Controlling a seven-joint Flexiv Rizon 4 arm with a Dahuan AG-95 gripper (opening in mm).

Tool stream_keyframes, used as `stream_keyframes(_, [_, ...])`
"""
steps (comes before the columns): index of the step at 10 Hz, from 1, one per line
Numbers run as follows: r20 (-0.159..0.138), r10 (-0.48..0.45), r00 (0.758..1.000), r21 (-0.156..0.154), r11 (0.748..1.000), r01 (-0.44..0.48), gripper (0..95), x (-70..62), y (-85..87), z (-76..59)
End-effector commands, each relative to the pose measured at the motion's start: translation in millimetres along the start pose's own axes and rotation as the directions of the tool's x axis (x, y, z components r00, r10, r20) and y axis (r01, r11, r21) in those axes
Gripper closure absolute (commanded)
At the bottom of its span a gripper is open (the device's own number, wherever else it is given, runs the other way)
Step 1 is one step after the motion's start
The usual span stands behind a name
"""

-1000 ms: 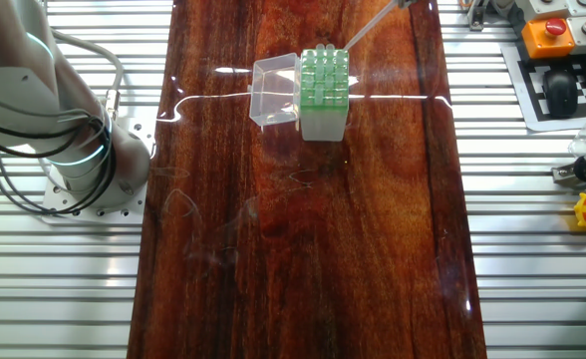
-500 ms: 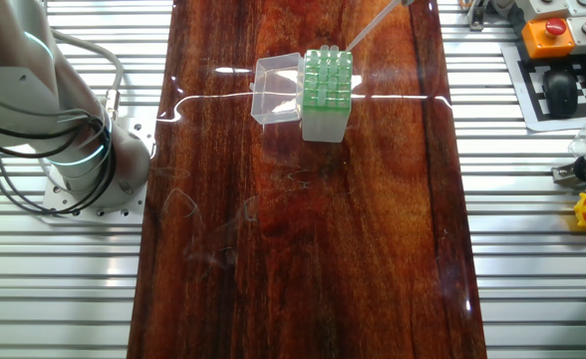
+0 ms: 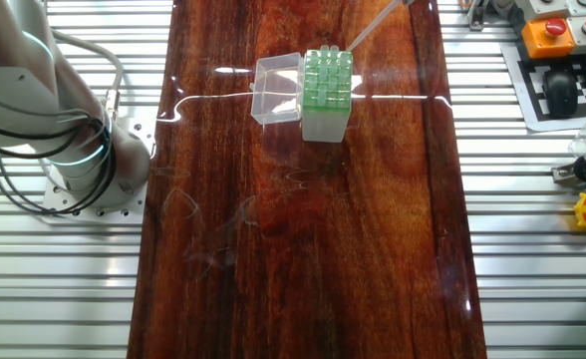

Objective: Insert a large pipette tip into the holder for large pipette tips

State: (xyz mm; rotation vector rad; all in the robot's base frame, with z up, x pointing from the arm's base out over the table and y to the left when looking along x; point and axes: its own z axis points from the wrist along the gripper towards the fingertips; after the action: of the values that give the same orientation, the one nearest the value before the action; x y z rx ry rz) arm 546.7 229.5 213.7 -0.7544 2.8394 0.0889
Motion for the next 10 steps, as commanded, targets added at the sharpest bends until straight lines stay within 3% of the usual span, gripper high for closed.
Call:
stream_keyframes(1, [0.018, -0.007, 1.000, 0.007, 1.000, 0.007, 95.0, -1.0, -0.1, 0.5])
stream_keyframes(10, [0.074, -0.016, 0.997, 0.023, 1.000, 0.014, 95.0, 4.9, -2.4, -2.7])
